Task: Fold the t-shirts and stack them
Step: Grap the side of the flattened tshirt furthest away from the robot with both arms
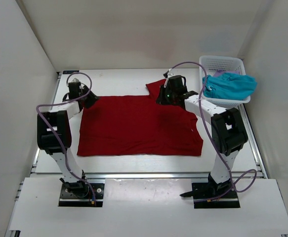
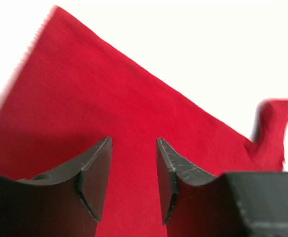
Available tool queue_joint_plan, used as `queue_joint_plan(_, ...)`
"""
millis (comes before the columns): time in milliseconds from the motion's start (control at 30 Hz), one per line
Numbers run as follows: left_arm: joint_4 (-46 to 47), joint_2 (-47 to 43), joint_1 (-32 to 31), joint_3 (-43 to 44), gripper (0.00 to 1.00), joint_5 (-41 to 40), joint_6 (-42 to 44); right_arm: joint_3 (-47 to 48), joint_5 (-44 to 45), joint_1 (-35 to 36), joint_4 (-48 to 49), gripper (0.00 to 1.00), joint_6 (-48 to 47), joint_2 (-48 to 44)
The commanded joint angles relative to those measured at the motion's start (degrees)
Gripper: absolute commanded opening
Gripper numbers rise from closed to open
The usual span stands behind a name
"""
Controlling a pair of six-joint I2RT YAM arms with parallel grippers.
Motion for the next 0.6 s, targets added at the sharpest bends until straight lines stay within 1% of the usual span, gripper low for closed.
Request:
queue_joint_plan(0,-7.4,3.3,1.5,8.7,0.53,-6.9,4.1,-1.1,-1.8,1.2,5.3,0.02,0.0,-1.4)
queue_joint_plan(67,-12.2,8.3,2.4,16.0,0.56,-8.4,6.2,0.0,-4.0,1.5,4.1,0.02,0.0,-0.1)
queue_joint_plan(233,-19.2,15.5,2.6,25.9,0.59,-14.7,11.5,0.1,-3.5,2.4,4.4,0.02,-0.8,-0.5)
queue_joint_plan(333,-22.2,18.8,2.2,29.8,0.59,-19.2,15.7,-0.2,-4.0,2.0,4.8,0.03,-0.3,-0.7)
queue_joint_plan(433,-26.3,22.0,1.7,35.2,0.59,-21.6,18.2,-0.2,-4.4,1.6,5.2,0.03,0.1,-1.2)
queue_joint_plan(567,-26.8,23.5,1.2,36.6,0.59,-19.6,17.7,-0.6,-4.3,1.7,5.3,0.03,-0.4,-1.9)
